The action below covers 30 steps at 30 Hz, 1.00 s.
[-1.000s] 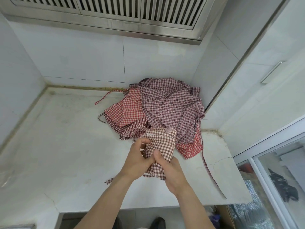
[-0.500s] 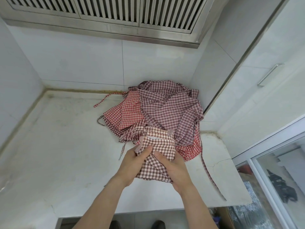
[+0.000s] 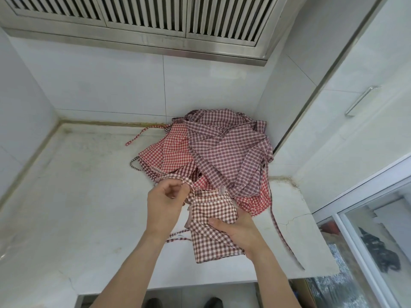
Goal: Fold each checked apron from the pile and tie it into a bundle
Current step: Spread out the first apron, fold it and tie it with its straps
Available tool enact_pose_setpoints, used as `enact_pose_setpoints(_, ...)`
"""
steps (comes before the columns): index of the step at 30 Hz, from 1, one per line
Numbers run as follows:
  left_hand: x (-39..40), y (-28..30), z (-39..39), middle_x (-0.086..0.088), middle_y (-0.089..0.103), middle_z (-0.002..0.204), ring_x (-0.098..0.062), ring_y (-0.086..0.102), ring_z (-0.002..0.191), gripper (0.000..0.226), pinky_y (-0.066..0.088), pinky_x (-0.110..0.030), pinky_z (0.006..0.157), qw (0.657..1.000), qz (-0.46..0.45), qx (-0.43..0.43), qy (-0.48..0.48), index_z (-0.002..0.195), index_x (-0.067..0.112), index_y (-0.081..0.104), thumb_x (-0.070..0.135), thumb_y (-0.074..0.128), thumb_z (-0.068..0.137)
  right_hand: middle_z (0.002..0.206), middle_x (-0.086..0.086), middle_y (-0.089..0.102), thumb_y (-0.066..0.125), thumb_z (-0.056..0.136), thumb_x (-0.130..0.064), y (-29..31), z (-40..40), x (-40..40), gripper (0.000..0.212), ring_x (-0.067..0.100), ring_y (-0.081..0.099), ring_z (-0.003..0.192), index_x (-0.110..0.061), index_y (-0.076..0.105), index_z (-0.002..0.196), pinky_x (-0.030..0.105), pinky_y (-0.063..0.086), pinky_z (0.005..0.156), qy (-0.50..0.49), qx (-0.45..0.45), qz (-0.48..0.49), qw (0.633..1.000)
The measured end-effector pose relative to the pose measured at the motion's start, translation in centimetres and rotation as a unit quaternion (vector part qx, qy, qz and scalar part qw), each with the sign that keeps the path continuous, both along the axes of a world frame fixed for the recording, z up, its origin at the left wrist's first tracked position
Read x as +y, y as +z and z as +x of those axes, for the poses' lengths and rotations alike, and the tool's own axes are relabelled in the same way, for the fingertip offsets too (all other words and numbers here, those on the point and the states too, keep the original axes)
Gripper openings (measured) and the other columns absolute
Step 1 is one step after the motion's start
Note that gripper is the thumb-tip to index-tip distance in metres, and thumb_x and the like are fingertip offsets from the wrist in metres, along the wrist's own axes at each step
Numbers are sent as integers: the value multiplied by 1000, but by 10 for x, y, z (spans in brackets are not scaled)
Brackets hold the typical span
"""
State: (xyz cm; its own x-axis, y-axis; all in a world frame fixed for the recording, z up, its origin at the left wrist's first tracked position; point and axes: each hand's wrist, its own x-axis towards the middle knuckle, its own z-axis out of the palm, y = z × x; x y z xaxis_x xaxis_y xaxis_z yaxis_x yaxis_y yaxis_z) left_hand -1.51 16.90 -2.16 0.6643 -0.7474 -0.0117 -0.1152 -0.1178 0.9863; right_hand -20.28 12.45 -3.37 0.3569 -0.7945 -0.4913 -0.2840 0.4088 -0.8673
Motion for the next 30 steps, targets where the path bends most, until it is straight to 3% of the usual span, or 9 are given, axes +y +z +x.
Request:
enact_pose_setpoints(2, -1, -1, 3, 0, 71, 66, -16, 69, 64, 12, 58, -34, 66, 1000, 14, 17, 22, 79, 20, 68, 15, 77, 85, 106, -8, 74, 90, 69, -26, 0, -2, -1, 43, 13, 71, 97, -31, 64, 104, 35, 58, 88, -10, 5, 10, 1000)
enact_pose_setpoints(6, 1, -1, 5, -1, 72, 64, -13, 65, 52, 20, 55, -27, 54, 995, 19, 64, 71, 81, 8, 69, 25, 73, 89, 108, -4, 74, 90, 70, -26, 2, -6, -6, 42, 16, 71, 98, -29, 65, 103, 35, 58, 87, -17, 12, 21, 1000)
enact_pose_setpoints(9, 2, -3, 7, -7, 73, 66, -16, 62, 50, 24, 54, -31, 53, 988, 37, 129, 79, 78, 4, 67, 23, 70, 92, 107, -5, 74, 90, 69, -28, 4, -7, -8, 49, 17, 71, 97, -26, 64, 110, 33, 58, 84, -24, 12, 20, 999)
enact_pose_setpoints(14, 5, -8, 7, -14, 74, 76, -19, 61, 51, 22, 52, -27, 49, 950, 141, 278, -5, 89, 2, 64, 22, 63, 97, 111, 5, 75, 86, 69, -27, 8, -7, -8, 65, 25, 72, 102, -13, 60, 126, 44, 57, 92, -54, -93, 66, 992)
enact_pose_setpoints(16, 8, -10, -1, -17, 74, 82, -23, 66, 62, 28, 56, -29, 54, 936, 149, 316, -45, 94, -2, 65, 25, 61, 98, 116, 9, 73, 85, 68, -27, 11, -6, -7, 69, 28, 70, 106, -10, 57, 129, 43, 56, 92, -52, -140, 79, 986)
enact_pose_setpoints(21, 5, -1, -21, -12, 74, 113, -28, 70, 106, 31, 52, -43, 98, 890, 114, 416, -147, 121, 2, 64, 22, 46, 105, 121, 16, 69, 97, 49, -40, 7, -1, -2, 94, 34, 67, 110, -9, 56, 128, 42, 59, 84, -66, -237, 92, 965)
enact_pose_setpoints(24, 2, 12, -27, -12, 73, 113, -27, 71, 103, 29, 55, -42, 92, 867, 117, 452, -173, 123, 6, 64, 21, 48, 103, 123, 15, 69, 91, 61, -40, 5, 0, -1, 84, 33, 67, 112, -10, 54, 131, 41, 58, 85, -65, -247, 82, 963)
enact_pose_setpoints(27, 0, 21, -31, -13, 73, 113, -27, 72, 100, 36, 55, -38, 83, 836, 120, 501, -192, 121, 5, 65, 29, 52, 97, 122, 2, 70, 61, 86, -44, 9, 9, 2, 50, 21, 66, 114, -21, 54, 130, 37, 53, 97, -21, -177, 32, 983)
enact_pose_setpoints(30, -1, 20, -29, -14, 72, 117, -28, 71, 105, 43, 56, -40, 84, 827, 110, 507, -216, 125, 5, 62, 30, 55, 91, 132, -7, 50, 40, 89, -69, 5, 17, 3, 59, 8, 46, 124, -35, 40, 136, 35, 37, 114, 56, 71, -167, 982)
